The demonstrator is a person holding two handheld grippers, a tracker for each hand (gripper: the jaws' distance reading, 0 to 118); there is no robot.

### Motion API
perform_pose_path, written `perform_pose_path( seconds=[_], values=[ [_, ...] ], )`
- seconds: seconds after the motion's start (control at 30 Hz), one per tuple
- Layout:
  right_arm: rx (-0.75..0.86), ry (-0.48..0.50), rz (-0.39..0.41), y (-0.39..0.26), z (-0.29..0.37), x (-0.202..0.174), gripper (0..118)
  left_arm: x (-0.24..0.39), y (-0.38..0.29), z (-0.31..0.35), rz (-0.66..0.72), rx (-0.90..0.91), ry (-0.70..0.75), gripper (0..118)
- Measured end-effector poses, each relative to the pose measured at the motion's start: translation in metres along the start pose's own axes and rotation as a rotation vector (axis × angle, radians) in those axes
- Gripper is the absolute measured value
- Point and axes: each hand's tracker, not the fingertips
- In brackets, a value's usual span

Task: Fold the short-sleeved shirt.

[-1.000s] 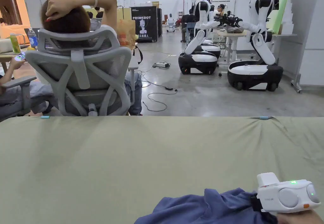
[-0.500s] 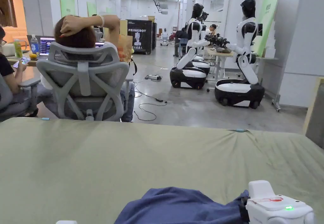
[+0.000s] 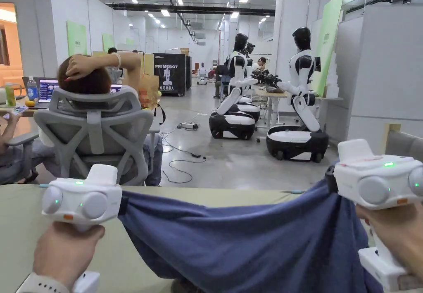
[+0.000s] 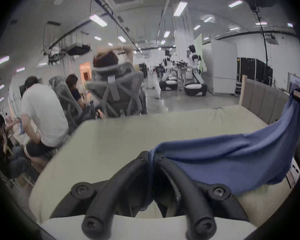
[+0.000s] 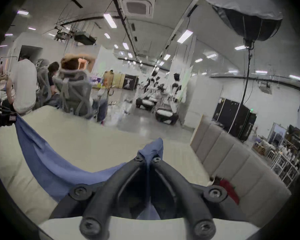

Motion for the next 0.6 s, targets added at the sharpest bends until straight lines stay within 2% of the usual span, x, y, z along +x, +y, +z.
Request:
perform_pose_path(
  seconds=[0.1, 0.3, 0.43, 0.6],
  values=[
    [0.061, -0.043, -0.02, 0.047, -0.014, 0.021, 2, 0.0, 0.051, -0.008, 0.0, 0.03, 0.016, 2],
    [0.199, -0.127, -0.039, 0.11, -0.022, 0.039, 2, -0.014, 0.136, -0.017, -0.008, 0.156, 0.088, 2],
    [0.256, -0.12, -0.078, 0.141, -0.027, 0.044, 2, -0.025, 0.18, -0.017, -0.003, 0.219, 0.12, 2],
    [0.309, -0.132, -0.067, 0.163, -0.038, 0.038, 2, -0.032, 0.206, -0.017, -0.011, 0.269, 0.148, 2]
  ],
)
